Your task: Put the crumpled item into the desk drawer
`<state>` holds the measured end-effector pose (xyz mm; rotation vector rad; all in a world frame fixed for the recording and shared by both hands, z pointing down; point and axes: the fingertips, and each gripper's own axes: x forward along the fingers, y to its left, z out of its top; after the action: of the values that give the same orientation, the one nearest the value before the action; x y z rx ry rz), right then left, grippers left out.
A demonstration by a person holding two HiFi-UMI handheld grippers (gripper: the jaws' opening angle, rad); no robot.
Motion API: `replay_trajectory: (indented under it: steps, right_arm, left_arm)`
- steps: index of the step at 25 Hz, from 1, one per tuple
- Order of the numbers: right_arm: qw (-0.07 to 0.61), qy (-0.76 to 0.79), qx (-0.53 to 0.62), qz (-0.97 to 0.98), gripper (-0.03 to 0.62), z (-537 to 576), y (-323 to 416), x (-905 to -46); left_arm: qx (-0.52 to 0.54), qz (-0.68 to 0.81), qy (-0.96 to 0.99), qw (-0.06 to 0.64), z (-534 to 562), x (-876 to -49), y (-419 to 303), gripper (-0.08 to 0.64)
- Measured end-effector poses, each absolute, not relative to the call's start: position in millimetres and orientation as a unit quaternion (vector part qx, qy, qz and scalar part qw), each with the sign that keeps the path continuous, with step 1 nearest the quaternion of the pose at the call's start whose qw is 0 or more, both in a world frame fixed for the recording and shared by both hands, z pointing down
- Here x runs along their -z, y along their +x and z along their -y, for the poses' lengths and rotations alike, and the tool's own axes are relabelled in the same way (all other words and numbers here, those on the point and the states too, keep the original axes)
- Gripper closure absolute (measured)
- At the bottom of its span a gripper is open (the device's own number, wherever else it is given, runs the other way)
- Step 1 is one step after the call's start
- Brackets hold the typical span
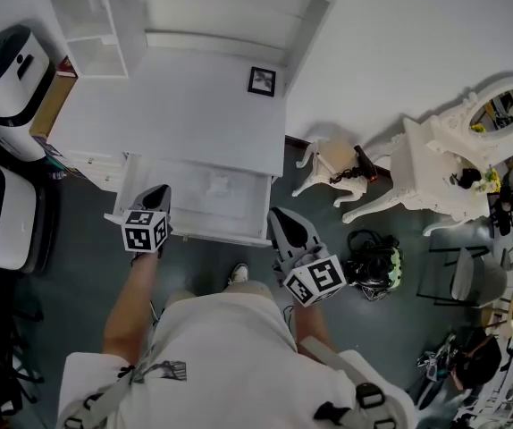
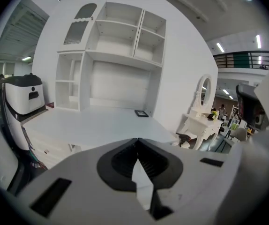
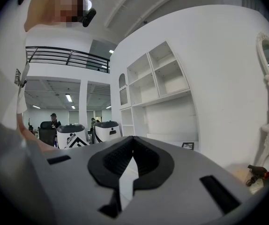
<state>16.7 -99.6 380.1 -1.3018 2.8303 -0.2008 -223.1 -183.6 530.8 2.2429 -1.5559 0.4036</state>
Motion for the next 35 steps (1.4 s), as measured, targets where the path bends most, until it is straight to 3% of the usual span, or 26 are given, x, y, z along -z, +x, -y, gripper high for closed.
replay_trajectory:
  steps: [7, 20, 35]
  right_arm:
    - [0.011, -0.417, 0.054, -0.907, 0.581, 112.6, 16.5, -371.4]
    - [0.011, -0.388, 0.039, -0.921, 0.581, 123.8, -5.8, -360.1]
    - [0.013, -0.433, 0.028, -0.901, 0.581, 163.3, 51.2, -348.4]
  left_arm:
    - [-0.094, 0.555, 0.817, 0.126, 181.9, -466.6, -224.7, 0.543]
    - [-0.032, 0.584, 0.808, 0.069, 166.7, -389.7, -255.8, 0.543]
    - [0.025, 0.627, 0.778, -0.012, 146.9, -316.7, -274.4, 0.543]
